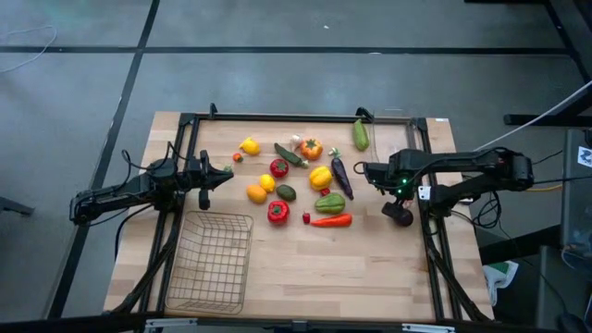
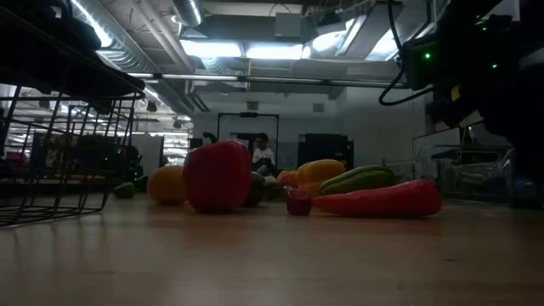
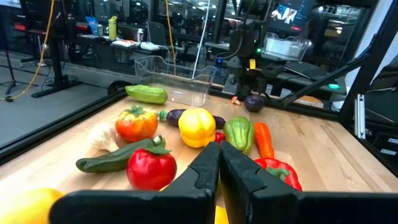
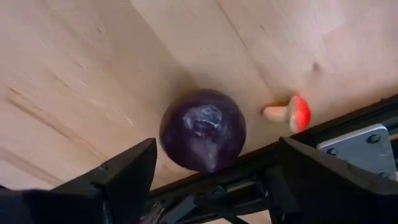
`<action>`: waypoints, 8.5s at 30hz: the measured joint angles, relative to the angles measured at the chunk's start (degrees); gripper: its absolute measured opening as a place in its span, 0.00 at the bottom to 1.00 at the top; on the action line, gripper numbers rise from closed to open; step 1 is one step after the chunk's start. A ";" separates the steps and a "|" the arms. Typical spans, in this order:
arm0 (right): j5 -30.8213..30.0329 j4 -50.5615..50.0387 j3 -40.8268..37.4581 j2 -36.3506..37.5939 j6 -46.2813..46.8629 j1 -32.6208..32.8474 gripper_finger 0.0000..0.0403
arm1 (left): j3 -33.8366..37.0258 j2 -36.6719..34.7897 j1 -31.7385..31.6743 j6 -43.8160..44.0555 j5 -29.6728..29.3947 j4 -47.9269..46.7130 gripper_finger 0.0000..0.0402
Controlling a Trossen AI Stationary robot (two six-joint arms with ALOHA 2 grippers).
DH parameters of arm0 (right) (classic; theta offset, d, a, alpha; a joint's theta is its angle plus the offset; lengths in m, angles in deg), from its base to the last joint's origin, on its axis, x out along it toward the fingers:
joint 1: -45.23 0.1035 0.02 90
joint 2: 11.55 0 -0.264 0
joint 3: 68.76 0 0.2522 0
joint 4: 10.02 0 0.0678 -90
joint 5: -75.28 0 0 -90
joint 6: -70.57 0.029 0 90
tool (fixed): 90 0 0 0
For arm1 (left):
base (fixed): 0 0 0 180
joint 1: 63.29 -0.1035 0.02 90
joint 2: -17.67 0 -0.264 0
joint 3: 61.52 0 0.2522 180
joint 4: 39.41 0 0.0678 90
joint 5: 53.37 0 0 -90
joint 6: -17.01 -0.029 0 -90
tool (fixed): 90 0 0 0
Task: Sort produce into baskets
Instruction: Put the purple onion into the transparent bin, then put the purple eggplant into the transparent bin
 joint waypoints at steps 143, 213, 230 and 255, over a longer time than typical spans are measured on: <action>-24.61 -5.49 36.48 -20.83 -32.11 -34.25 0.67 | 0.02 0.00 0.02 -0.04 -0.06 0.00 0.03; -23.12 -1.75 36.46 -19.67 -34.94 -42.05 0.94 | 0.02 0.02 0.01 -2.60 -0.28 0.00 0.03; 0.74 10.28 36.48 -17.92 -34.93 -31.16 0.94 | 0.01 0.01 0.02 -2.58 -0.28 0.00 0.03; -3.16 33.14 16.75 -17.99 -19.33 -13.90 0.94 | 0.01 0.02 0.01 -2.60 -0.28 0.00 0.03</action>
